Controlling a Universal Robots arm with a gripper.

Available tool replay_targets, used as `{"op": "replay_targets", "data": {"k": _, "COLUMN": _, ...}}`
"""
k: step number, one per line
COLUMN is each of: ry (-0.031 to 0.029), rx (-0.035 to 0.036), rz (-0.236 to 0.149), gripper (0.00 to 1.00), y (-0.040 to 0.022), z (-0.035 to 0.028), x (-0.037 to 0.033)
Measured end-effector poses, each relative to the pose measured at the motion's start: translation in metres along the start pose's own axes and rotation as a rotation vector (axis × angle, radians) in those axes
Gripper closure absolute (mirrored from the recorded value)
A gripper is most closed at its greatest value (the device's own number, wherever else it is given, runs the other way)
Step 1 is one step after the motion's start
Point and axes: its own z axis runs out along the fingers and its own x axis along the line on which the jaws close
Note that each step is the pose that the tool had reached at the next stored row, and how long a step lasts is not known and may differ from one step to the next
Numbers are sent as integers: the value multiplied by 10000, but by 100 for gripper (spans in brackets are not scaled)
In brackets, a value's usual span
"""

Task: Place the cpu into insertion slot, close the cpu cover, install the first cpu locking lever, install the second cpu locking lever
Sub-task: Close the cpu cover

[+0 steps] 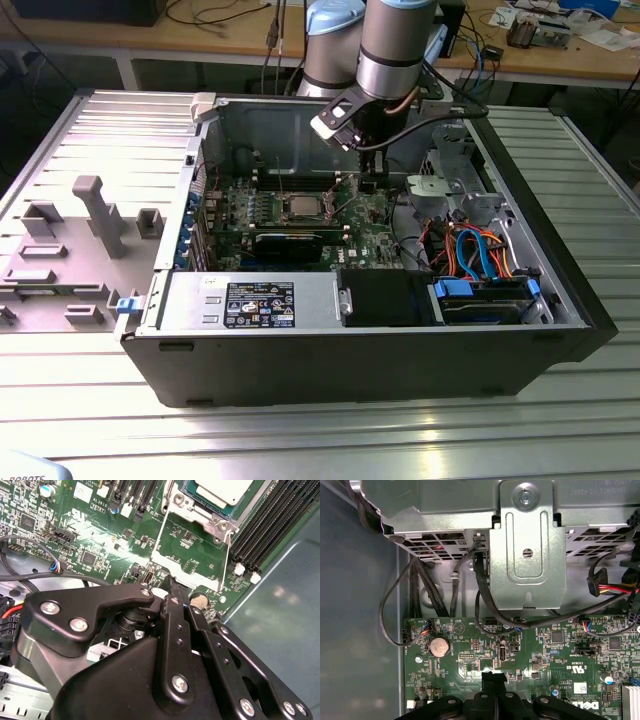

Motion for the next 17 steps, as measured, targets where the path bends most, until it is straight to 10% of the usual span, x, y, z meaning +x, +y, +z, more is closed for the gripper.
{"op": "replay_targets", "data": {"k": 17, "ry": 0, "rx": 0, "rz": 0, "gripper": 89, "y": -31, "z": -1, "x": -1}}
